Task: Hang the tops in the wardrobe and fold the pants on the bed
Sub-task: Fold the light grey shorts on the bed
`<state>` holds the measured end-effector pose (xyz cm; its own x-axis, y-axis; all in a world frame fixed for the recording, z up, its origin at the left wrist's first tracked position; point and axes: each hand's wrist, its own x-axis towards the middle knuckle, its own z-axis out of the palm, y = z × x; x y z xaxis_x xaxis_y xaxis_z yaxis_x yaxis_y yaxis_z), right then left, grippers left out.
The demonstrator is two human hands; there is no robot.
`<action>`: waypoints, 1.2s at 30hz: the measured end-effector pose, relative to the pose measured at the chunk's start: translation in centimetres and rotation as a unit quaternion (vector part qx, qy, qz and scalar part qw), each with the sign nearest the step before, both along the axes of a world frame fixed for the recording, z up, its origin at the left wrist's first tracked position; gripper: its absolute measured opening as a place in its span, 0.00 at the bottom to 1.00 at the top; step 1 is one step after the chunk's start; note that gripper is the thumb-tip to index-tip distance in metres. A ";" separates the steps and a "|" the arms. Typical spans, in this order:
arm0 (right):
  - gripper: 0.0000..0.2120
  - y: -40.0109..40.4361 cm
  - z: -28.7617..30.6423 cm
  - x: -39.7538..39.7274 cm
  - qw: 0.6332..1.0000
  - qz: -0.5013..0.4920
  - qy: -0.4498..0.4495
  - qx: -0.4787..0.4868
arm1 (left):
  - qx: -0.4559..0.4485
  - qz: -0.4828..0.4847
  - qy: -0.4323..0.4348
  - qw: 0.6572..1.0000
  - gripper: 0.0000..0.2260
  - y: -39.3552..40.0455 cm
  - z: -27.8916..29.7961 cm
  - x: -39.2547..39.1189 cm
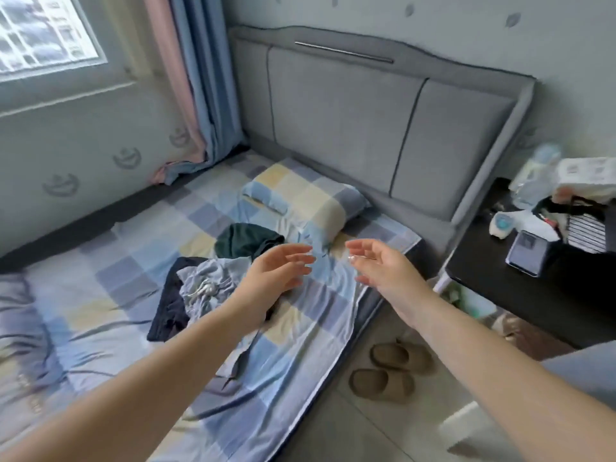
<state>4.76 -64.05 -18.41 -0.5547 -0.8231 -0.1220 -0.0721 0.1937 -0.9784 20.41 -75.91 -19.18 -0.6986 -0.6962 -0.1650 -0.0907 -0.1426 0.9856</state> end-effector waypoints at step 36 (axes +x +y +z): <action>0.24 -33.4 -50.3 -5.3 0.919 0.293 0.171 0.200 | -0.052 0.140 -0.280 0.948 0.16 -26.5 -48.1 0.5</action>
